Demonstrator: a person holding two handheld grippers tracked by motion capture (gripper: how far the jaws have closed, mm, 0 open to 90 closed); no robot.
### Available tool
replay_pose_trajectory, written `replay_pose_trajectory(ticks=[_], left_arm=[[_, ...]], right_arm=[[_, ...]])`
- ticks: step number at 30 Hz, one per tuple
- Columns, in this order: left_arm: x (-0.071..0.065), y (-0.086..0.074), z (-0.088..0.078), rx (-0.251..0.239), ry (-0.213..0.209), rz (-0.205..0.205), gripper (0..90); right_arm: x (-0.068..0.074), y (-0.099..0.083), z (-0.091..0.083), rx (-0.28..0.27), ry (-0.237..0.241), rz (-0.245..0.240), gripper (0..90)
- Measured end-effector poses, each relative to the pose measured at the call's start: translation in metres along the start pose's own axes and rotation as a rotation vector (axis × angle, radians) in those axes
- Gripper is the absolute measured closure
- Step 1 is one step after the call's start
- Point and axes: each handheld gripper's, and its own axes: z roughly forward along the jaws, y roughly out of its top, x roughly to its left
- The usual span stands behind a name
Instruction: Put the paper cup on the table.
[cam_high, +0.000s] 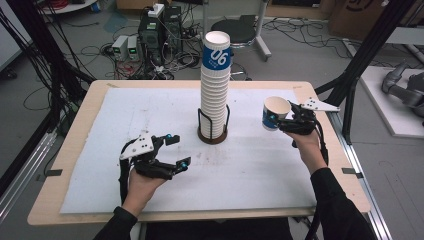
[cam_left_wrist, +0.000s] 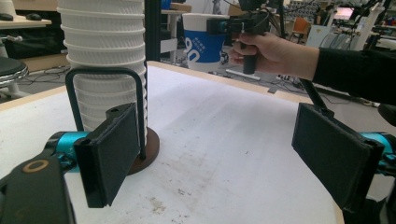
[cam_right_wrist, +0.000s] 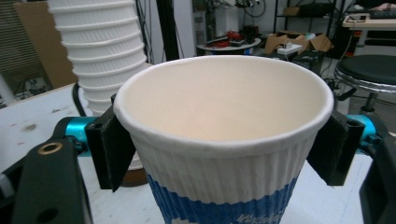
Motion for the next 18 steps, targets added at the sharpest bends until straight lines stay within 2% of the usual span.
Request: replay_pose_trajectory(ticks=[6, 9, 18], left_arm=[[0.0, 0.0, 0.0, 0.005, -0.002, -0.001, 15.1], [0.0, 0.0, 0.0, 0.006, -0.002, 0.002, 15.1], [-0.001, -0.001, 0.001, 0.008, -0.005, 0.006, 15.2]], right_arm=[[-0.005, -0.01, 0.007, 0.015, -0.066, 0.028, 21.0], [-0.008, -0.016, 0.008, 0.004, -0.114, 0.034, 21.0], [-0.015, -0.033, 0.017, 0.01, -0.191, 0.073, 20.9]])
